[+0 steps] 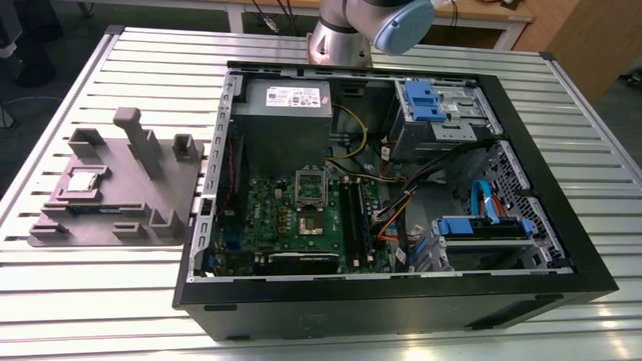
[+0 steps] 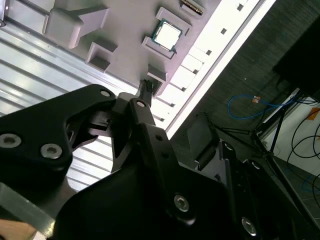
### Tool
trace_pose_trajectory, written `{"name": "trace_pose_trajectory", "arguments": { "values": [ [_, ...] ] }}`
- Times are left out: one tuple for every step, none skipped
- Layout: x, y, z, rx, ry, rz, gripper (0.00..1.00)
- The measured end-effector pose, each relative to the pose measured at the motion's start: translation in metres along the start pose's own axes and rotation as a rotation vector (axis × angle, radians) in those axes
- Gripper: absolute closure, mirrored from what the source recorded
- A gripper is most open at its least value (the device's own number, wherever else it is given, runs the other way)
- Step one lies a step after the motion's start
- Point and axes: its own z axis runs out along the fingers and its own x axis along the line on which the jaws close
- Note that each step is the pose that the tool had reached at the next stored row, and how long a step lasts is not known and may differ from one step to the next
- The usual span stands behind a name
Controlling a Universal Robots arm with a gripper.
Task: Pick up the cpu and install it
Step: 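Pick up the cpu and move it towards the insertion slot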
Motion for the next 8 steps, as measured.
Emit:
{"name": "trace_pose_trajectory", "arguments": {
  "values": [
    [0.0, 0.0, 0.0, 0.0, 0.0, 0.0, 0.44],
    [0.0, 0.0, 0.0, 0.0, 0.0, 0.0, 0.44],
    [0.0, 0.0, 0.0, 0.0, 0.0, 0.0, 0.44],
    [0.0, 0.0, 0.0, 0.0, 0.0, 0.0, 0.44],
    [0.0001, 0.0, 0.0, 0.0, 0.0, 0.0, 0.44],
    [0.0002, 0.0, 0.0, 0.0, -0.0001, 0.0, 0.44],
    [0.0003, 0.0, 0.0, 0.0, 0.0, 0.0, 0.44],
    [0.0003, 0.0, 0.0, 0.0, -0.0001, 0.0, 0.44]
  ]
}}
